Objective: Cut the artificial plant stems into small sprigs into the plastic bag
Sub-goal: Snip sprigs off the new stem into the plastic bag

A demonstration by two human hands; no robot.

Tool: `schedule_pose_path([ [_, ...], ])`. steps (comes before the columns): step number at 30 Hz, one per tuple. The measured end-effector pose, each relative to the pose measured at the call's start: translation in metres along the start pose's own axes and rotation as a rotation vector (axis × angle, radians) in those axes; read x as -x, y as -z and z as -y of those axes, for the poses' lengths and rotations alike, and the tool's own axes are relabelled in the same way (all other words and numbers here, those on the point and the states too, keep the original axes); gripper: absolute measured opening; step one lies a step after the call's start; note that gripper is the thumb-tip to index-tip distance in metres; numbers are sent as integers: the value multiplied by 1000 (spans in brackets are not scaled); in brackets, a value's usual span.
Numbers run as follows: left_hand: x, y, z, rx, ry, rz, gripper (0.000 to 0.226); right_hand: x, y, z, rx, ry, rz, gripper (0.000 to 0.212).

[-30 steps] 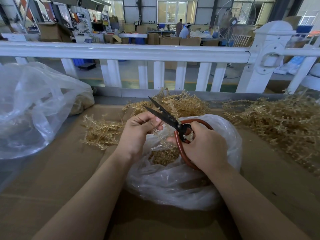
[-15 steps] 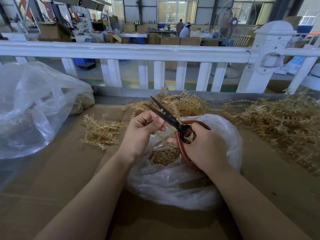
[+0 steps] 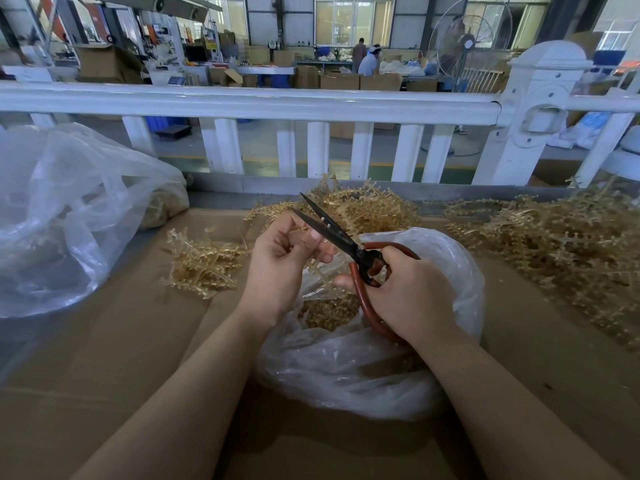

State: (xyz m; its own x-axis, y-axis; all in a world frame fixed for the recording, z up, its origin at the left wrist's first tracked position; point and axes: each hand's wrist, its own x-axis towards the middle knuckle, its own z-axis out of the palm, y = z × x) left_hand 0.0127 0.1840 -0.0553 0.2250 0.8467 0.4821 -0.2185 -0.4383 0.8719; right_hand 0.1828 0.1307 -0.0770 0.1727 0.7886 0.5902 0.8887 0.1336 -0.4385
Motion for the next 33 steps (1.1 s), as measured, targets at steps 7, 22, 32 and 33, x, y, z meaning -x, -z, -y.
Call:
schedule_pose_path([
  [7, -1, 1, 0, -11, 7, 17, 17, 1, -1, -2, -48, 5, 7, 68],
  [22, -1, -1, 1, -24, 14, 33, 16, 1, -3, -3, -88, 23, -19, 69],
  [32, -2, 1, 2, -65, 16, 11, 12, 1, -1, -2, -66, 28, -18, 66],
  [33, -2, 1, 2, -65, 15, 10, 13, 1, -1, -2, -60, 26, -20, 65],
])
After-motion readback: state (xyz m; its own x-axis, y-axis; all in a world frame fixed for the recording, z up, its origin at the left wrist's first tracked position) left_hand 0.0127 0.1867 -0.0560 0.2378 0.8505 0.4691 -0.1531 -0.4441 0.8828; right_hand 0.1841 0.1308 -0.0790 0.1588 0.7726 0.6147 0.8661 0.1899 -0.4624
